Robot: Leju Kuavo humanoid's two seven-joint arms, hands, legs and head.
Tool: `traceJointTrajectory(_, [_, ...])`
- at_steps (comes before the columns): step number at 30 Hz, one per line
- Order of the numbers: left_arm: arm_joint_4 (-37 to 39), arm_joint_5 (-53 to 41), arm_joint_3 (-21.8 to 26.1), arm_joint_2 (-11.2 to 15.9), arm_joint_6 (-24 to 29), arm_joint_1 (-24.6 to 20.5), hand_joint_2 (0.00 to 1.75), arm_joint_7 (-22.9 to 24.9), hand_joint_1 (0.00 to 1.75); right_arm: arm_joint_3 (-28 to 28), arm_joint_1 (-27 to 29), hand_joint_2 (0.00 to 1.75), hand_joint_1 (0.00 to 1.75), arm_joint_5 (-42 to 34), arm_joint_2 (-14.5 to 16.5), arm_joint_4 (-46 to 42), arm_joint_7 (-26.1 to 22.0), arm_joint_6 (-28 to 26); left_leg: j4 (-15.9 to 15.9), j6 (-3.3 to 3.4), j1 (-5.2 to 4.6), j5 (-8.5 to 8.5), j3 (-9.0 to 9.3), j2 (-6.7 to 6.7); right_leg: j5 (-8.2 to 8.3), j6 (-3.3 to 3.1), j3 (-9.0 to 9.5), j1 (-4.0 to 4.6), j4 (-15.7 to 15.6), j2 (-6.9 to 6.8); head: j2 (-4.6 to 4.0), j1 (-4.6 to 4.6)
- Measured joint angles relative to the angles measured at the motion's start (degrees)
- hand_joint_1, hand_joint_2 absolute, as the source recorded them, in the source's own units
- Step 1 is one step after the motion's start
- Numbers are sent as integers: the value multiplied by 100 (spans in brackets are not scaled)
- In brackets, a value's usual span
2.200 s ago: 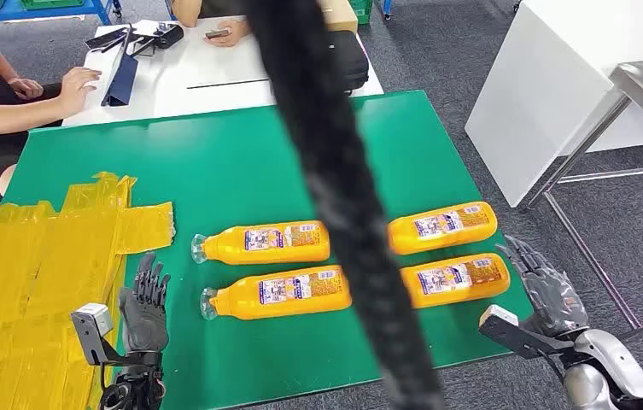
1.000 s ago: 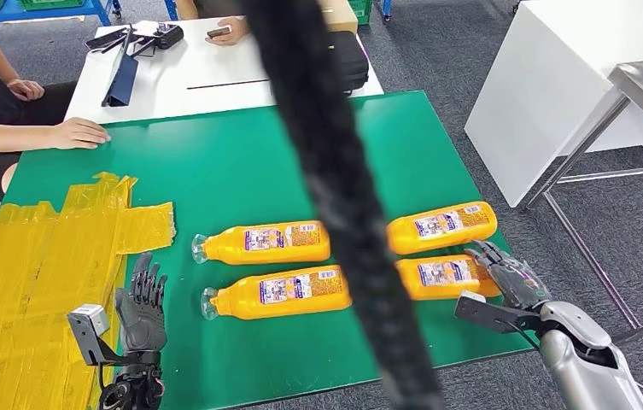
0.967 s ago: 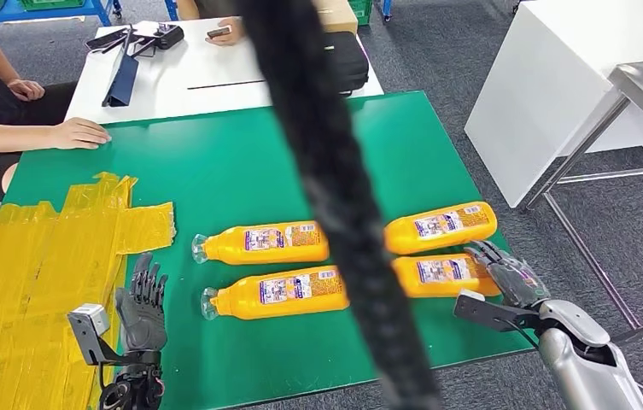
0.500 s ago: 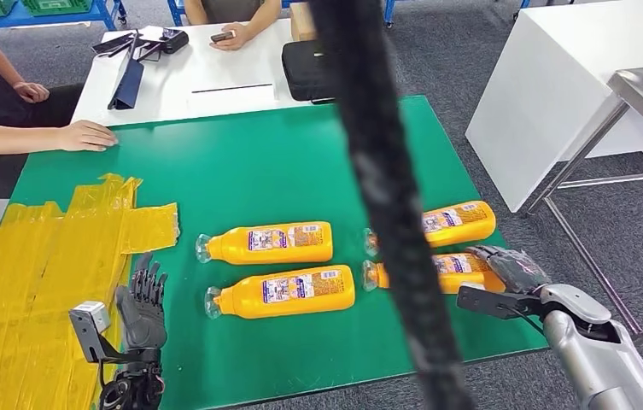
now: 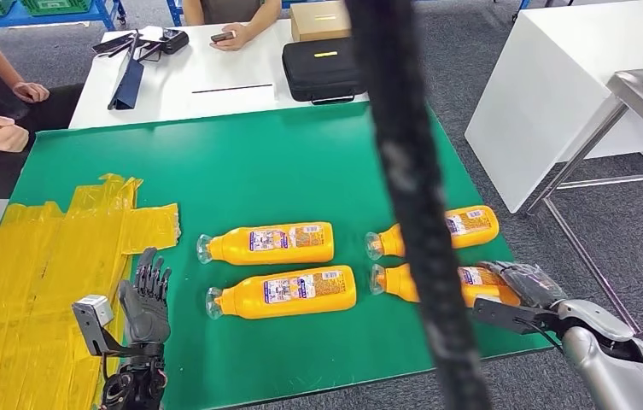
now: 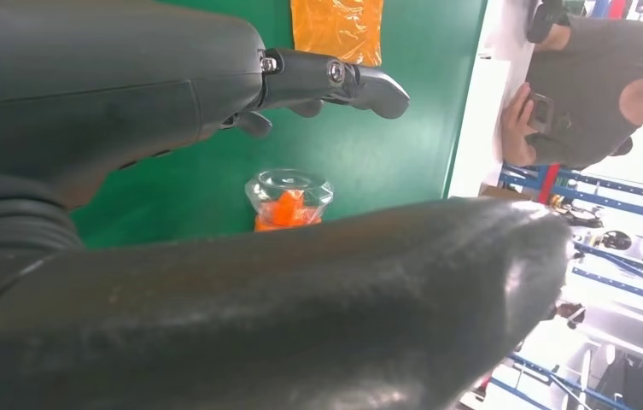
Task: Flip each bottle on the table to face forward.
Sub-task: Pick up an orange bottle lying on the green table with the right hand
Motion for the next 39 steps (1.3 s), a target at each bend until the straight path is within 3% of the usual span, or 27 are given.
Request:
traceJointTrajectory(6, [48,73,-8,6,-51,-32,0,-20,0,-600,657,175,175,-647,153,-681,-422,53,0,1,-1,-2,-28,6,3,4,-22,-3,2,4,0,-2])
traceJointTrajectory(11, [70,316,11,9,-195,-70,0,-80,0,-1331,881,175,175,-2128,697,-1345,-1525,434,0,1,1,0,-55,11,6,4,-51,-2,5,7,0,-7])
traceJointTrajectory(15, [70,387,19,0,-251,-93,175,-84,0,-1795,843,175,175,-2419,1025,-1731,-1632,590,0,1,3,1,-58,11,6,4,-54,0,6,7,0,-2])
traceJointTrajectory(20, [-45,566,36,-2,-371,-59,175,-117,0,-2057,712,175,175,-2937,1498,-2087,-1759,457,-2,1,2,1,-67,19,6,5,-58,-2,8,15,0,-2])
traceJointTrajectory(25, [-780,594,-49,-88,-473,85,175,-36,0,-1823,-99,175,175,-2489,2205,-1773,-1633,-161,-3,-1,4,7,-71,55,19,-4,-69,3,9,38,0,-2])
traceJointTrajectory(32, [-1564,668,-575,-192,-357,4,175,85,0,-435,-2373,175,175,-2234,3270,882,-1457,-1530,-2,-14,10,58,-101,93,71,-13,-115,13,16,80,0,-2])
traceJointTrajectory(39, [-1381,878,-1023,-224,-344,-411,175,-117,0,719,-4043,175,175,-1787,4549,3124,-272,-1688,-1,-35,15,77,-122,85,84,-29,-149,13,38,77,0,-2])
